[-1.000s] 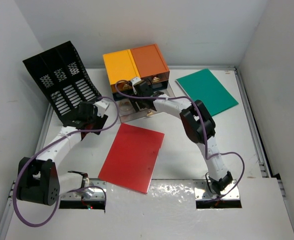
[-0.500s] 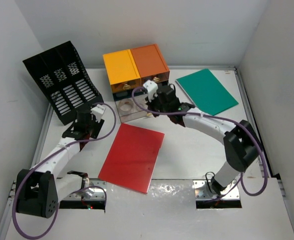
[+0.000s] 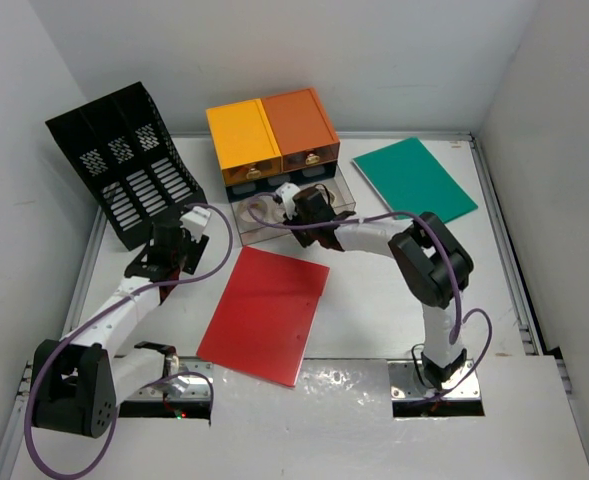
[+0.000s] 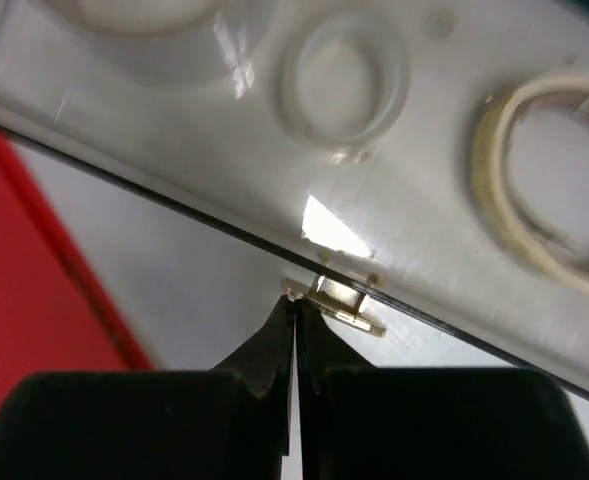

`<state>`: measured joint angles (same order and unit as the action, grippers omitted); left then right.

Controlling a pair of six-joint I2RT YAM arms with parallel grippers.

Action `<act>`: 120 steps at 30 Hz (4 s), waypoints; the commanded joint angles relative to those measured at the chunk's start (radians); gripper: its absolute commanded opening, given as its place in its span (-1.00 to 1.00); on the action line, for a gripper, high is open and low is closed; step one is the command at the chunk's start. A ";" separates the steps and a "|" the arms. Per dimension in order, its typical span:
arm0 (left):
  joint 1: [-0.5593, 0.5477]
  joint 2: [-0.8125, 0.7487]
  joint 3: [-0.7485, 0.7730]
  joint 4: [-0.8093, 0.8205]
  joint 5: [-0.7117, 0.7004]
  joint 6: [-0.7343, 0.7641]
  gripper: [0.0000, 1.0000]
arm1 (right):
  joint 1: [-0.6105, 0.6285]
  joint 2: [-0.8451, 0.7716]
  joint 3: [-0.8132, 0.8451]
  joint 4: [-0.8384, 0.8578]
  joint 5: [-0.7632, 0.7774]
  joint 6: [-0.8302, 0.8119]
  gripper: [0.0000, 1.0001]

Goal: Organize the desk

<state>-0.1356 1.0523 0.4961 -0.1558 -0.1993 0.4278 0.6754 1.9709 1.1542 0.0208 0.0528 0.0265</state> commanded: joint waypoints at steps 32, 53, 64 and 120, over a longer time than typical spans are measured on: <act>0.014 0.002 -0.004 0.025 0.017 0.017 0.13 | -0.106 0.275 0.164 0.783 0.147 0.216 -1.00; -0.591 -0.048 0.157 -0.330 0.265 0.169 0.19 | -0.109 -0.400 -0.355 0.074 -0.243 0.133 0.66; -0.703 -0.049 0.067 -0.289 0.204 0.204 0.22 | -0.109 -0.219 -0.251 -0.065 -0.464 0.053 0.57; -0.707 0.107 0.331 -0.366 0.294 0.187 0.92 | -0.278 -0.204 -0.427 0.429 -0.611 0.691 -1.00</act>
<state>-0.8364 1.0740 0.7780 -0.4274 -0.0650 0.6262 0.4164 1.8439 0.7506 0.3325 -0.6216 0.6479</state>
